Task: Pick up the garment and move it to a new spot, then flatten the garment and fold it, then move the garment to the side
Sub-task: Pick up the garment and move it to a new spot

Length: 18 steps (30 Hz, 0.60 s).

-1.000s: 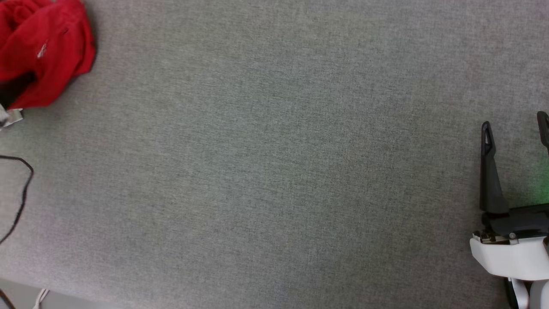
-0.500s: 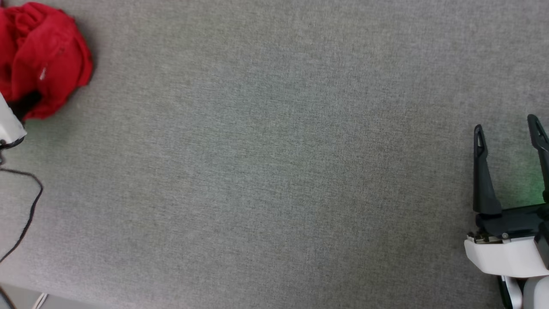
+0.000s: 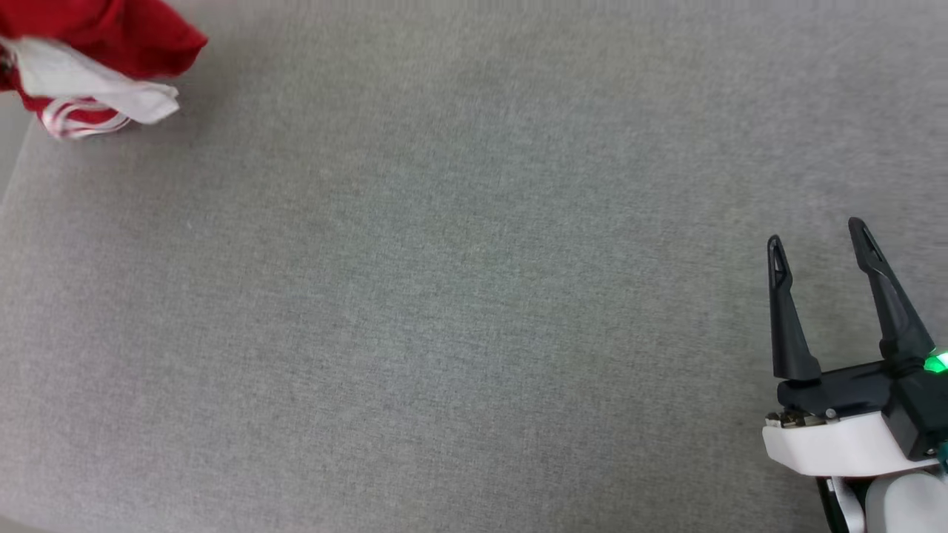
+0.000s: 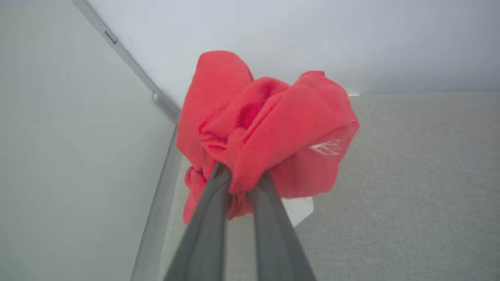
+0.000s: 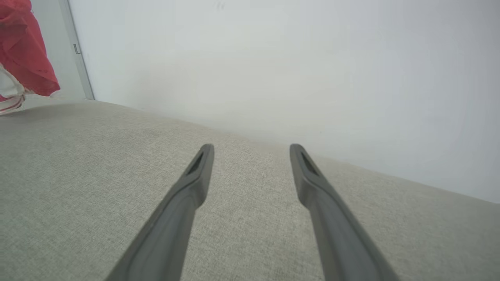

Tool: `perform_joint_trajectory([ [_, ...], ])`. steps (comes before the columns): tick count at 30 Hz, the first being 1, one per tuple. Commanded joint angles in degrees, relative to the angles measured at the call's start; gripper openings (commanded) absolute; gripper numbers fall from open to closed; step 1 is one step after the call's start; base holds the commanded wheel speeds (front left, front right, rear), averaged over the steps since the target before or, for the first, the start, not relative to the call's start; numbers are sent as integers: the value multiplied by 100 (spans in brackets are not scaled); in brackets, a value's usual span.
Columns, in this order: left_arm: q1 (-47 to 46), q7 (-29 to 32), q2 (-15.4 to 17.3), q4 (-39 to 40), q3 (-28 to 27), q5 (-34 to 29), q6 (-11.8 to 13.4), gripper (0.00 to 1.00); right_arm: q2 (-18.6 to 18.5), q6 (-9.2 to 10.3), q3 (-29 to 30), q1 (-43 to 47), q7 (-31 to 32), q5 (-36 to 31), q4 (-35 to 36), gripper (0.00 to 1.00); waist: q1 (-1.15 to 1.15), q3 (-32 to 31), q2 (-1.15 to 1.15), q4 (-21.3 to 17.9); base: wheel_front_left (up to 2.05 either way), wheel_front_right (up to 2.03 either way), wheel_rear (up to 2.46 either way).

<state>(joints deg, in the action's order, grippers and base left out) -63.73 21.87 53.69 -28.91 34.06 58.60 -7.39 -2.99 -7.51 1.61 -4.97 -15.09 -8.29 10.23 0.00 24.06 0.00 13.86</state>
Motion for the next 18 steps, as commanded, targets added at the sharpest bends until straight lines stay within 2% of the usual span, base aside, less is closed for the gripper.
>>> perform_joint_trajectory([
  [1, -135, -46, 2, 120, 71, -63, 5, 0, 17, 4, -5, 9, -12, 75, -38, 100, 0, -215, 0, -123, 0, 0, 0],
  [11, -984, 108, -157, 1274, 795, -486, 5, 0, 19, 4, -105, 135, -12, 436, -226, 100, 0, -815, 0, -610, 0, 0, 0],
  [18, -1441, 212, -461, 1929, 1187, -557, 5, 0, 19, 4, -117, 168, -12, 647, -303, 100, 0, -1025, 0, -1116, 0, 0, 0],
])
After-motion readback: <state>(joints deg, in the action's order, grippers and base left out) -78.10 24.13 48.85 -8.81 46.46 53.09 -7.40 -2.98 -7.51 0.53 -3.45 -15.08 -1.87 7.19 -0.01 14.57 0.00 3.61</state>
